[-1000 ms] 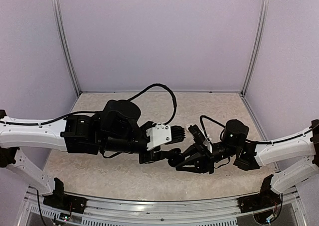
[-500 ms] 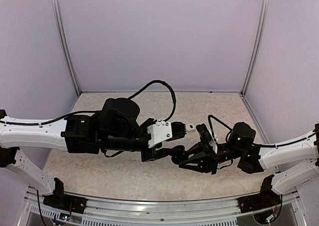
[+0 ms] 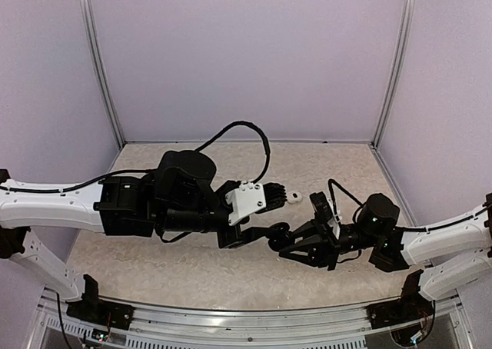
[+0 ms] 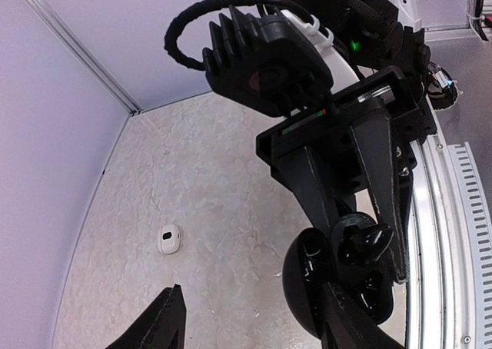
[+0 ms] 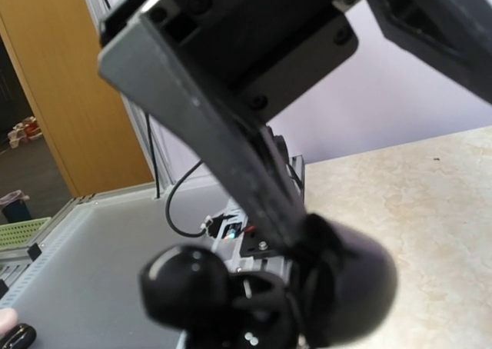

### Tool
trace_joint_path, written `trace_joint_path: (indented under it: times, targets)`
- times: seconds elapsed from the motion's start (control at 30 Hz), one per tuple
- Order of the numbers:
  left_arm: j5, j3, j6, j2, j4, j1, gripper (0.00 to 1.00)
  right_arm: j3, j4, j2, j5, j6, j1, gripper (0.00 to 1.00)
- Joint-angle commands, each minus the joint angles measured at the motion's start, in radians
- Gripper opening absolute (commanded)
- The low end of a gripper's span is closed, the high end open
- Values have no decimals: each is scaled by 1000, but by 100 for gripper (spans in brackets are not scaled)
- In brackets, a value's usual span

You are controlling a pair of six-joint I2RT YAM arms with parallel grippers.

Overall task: Insert the wireless bluetooth earbuds into the charging case
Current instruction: Adjust the right earbud in the right side groove of the charging case.

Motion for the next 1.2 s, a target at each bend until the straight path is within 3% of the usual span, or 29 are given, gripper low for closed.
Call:
trace_joint_path:
  times: [0.0, 0.27, 1.17]
  targets:
    - [6, -54, 13, -53, -18, 28, 60, -9, 134, -36, -64, -4, 10, 0]
    - [155, -84, 3, -119, 32, 29, 64, 3, 70, -48, -19, -29, 10, 0]
    - [207, 10, -167, 12, 136, 32, 68, 56, -123, -63, 137, -132, 22, 0]
